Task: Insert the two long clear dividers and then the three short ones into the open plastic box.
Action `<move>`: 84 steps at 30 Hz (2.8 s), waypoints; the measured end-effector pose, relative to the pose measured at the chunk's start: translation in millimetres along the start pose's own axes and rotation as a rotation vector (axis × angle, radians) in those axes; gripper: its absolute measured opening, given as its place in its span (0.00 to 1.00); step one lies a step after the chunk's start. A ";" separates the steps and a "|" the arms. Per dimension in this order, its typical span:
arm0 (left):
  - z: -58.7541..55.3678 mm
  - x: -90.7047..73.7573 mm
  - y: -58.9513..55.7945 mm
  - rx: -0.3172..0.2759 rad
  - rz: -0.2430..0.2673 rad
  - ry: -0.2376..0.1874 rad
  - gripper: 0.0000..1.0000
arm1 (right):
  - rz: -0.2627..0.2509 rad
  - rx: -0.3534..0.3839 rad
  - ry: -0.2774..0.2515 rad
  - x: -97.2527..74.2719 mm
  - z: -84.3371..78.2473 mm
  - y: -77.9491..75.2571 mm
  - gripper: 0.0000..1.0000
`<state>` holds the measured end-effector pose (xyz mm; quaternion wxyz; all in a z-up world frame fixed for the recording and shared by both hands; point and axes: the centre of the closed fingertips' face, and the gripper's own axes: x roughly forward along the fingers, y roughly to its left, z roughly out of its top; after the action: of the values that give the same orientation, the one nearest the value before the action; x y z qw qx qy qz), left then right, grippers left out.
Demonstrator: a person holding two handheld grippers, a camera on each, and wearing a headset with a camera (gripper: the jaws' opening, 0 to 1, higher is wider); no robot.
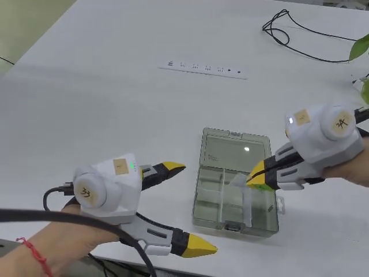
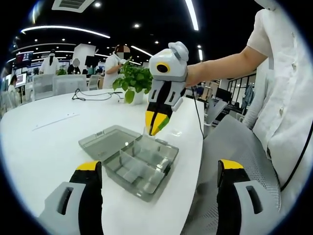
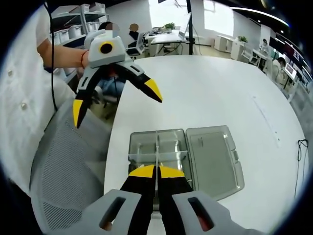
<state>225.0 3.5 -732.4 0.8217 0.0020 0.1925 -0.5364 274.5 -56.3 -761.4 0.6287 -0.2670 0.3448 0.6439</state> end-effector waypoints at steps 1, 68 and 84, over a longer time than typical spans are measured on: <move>-0.6 -0.3 0.4 -0.002 0.001 -0.001 1.00 | -0.002 -0.003 0.002 0.7 -1.5 -0.5 0.02; -13.3 1.2 1.2 -0.005 -0.009 0.032 1.00 | -0.013 -0.130 0.165 50.2 -27.6 -0.3 0.02; -13.7 0.6 1.1 -0.008 -0.008 0.030 1.00 | -0.020 -0.063 0.125 44.1 -22.6 0.4 0.07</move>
<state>221.9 6.4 -745.6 0.8167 0.0063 0.2070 -0.5387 269.2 -46.3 -809.6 0.6037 -0.3296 0.3603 0.6301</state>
